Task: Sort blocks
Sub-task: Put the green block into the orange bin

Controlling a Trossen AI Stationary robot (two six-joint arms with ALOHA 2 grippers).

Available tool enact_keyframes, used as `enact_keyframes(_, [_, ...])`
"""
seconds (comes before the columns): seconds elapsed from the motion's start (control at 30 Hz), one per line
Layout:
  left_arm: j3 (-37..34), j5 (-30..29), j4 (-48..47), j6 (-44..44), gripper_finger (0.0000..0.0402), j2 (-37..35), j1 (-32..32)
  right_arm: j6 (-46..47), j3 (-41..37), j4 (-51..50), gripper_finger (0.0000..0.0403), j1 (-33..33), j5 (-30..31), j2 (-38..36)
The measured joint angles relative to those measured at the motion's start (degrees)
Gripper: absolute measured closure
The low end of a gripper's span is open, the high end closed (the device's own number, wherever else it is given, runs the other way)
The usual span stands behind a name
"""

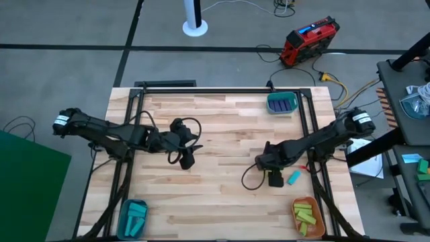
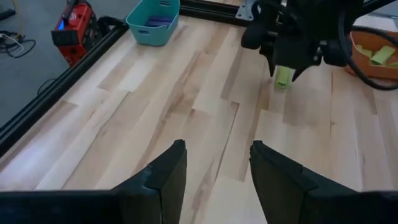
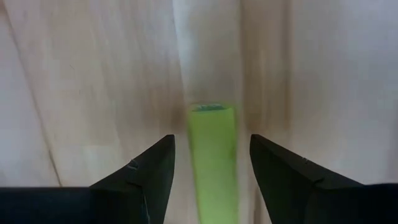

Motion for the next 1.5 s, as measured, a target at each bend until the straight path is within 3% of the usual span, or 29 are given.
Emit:
enact_keyframes(0.23, [0.0,0.0,-0.2,0.8,0.0247,0.0,0.0,0.4,0.1,1.8,0.0218,0.2,0.4,4.9])
enact_keyframes(0.5, [0.0,-1.6,-0.3,2.5,0.0247,0.0,0.0,1.3,0.0,2.3,0.0315,0.2,1.1,6.7])
enact_keyframes(0.63, [0.0,-3.4,-0.3,2.8,0.0247,0.0,0.0,4.6,0.5,1.2,0.0315,0.2,1.2,3.1])
enact_keyframes(0.77, [0.0,-3.6,-0.2,3.5,0.0247,0.0,0.0,11.1,4.0,-6.4,0.0315,0.3,0.6,-3.7])
enact_keyframes(0.93, [0.0,-3.7,0.1,4.1,0.0247,0.0,0.0,22.3,8.3,-8.3,0.0315,2.7,-7.3,-12.6])
enact_keyframes(1.03, [0.0,-3.8,0.1,4.4,0.0247,0.0,0.0,30.9,10.5,-8.2,0.0315,6.2,-7.5,-16.9])
enact_keyframes(1.17, [0.0,-3.9,0.1,4.5,0.0247,0.0,0.1,35.7,11.9,-8.7,0.0315,15.2,-6.3,-18.7])
enact_keyframes(1.5, [0.0,-3.9,0.2,5.8,0.0247,0.0,0.1,46.5,10.4,-13.5,0.0294,36.3,-6.2,-15.0])
